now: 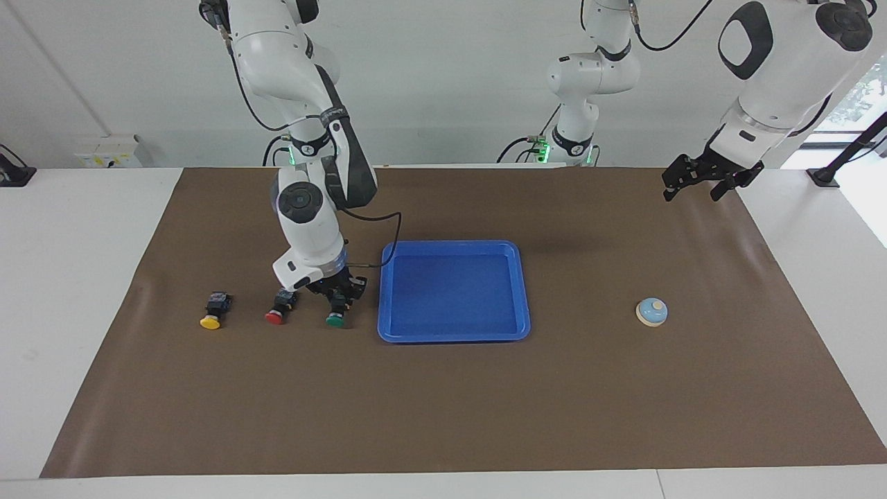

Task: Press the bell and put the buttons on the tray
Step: 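Carry the green button into the blue tray with the right gripper, then release the green button and reach the right gripper to the red button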

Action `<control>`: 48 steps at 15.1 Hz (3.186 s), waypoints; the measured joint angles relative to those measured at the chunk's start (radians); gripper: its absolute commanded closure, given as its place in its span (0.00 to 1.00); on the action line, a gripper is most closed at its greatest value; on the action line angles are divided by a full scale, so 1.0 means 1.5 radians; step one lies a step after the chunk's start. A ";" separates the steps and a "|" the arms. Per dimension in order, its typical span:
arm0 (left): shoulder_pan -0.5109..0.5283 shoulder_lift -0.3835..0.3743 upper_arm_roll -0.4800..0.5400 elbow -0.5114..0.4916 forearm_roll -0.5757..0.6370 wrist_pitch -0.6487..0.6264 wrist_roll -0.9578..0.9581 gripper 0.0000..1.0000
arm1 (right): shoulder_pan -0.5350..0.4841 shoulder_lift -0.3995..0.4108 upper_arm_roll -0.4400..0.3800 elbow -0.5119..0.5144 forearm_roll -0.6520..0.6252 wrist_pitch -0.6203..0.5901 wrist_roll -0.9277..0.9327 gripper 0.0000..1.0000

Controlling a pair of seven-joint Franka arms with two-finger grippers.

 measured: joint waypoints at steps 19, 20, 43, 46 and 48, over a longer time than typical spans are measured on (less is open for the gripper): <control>0.000 0.000 0.000 0.000 0.000 0.000 0.000 0.00 | 0.151 0.012 0.001 -0.050 0.004 0.070 0.084 1.00; 0.000 0.000 0.000 0.000 0.000 0.000 0.000 0.00 | 0.151 0.012 0.001 -0.053 0.004 0.070 0.084 1.00; 0.000 0.000 0.000 0.000 0.000 0.000 0.000 0.00 | -0.077 -0.073 -0.012 -0.001 -0.020 -0.086 -0.086 0.00; 0.000 0.000 0.000 0.000 0.000 0.000 0.000 0.00 | -0.121 -0.066 -0.012 -0.039 -0.022 -0.019 -0.116 0.00; 0.000 0.000 0.000 0.000 0.000 0.000 0.000 0.00 | -0.129 -0.053 -0.012 -0.068 -0.023 0.034 -0.117 0.00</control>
